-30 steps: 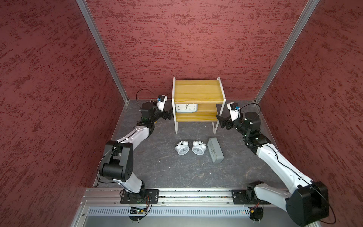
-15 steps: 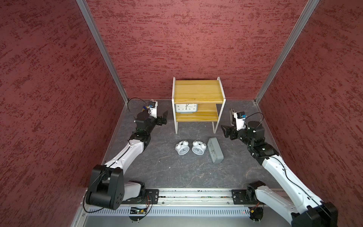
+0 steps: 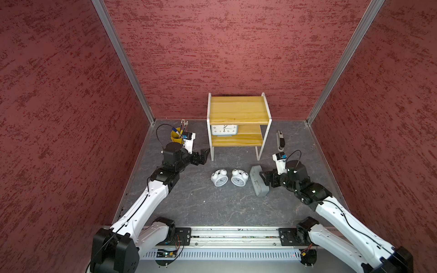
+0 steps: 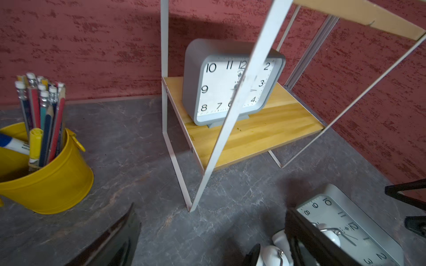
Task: Place the alarm clocks on the shelf by style
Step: Pick up the alarm from the center of the board.
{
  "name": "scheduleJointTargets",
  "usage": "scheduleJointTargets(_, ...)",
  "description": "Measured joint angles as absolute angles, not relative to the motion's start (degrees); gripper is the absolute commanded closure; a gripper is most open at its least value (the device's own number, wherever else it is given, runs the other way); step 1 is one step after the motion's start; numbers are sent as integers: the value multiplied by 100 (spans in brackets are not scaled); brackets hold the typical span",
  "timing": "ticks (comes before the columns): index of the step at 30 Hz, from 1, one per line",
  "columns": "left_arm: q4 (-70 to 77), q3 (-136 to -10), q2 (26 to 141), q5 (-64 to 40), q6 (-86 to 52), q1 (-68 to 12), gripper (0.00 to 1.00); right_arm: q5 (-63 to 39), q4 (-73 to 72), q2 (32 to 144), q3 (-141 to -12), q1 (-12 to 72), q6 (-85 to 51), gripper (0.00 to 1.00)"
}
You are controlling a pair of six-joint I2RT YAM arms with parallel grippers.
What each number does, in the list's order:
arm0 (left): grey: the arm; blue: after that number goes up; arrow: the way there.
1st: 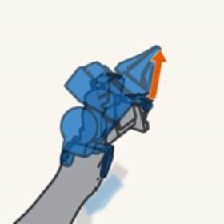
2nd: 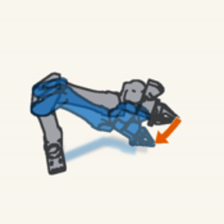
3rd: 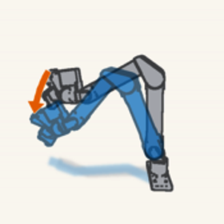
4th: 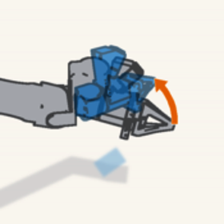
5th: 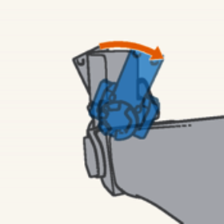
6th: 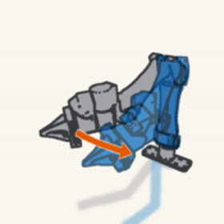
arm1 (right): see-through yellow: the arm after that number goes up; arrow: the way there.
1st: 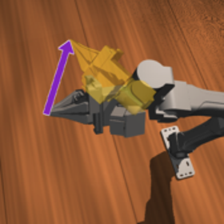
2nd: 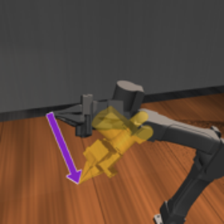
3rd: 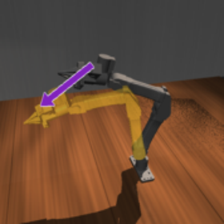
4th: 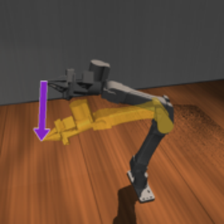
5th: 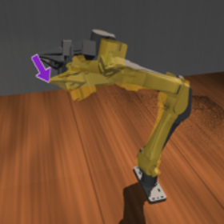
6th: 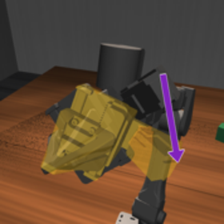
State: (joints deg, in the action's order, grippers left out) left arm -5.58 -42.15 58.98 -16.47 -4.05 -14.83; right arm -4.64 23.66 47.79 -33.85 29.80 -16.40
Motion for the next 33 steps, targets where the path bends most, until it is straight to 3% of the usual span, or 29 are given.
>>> scheduleJointTargets(10, -1219, -4331, 5758, -2047, -187, -1492, 0, 414, 2342, 5531, -3288, 3938, -1994, 17)
scheduleJointTargets(18, -1288, -4331, 5769, -2117, -141, -1492, 4, 657, 2237, 5808, -3288, 4060, -2056, 36)
scheduleJointTargets(26, -1337, -4333, 5795, -2121, -75, -1520, 6, 705, 2202, 5854, -3286, 4088, -2091, 63)
scheduleJointTargets(33, -1463, -4458, 5898, -2139, 137, -1861, 5, 917, 2292, 5741, -3286, 4106, -1922, 72)
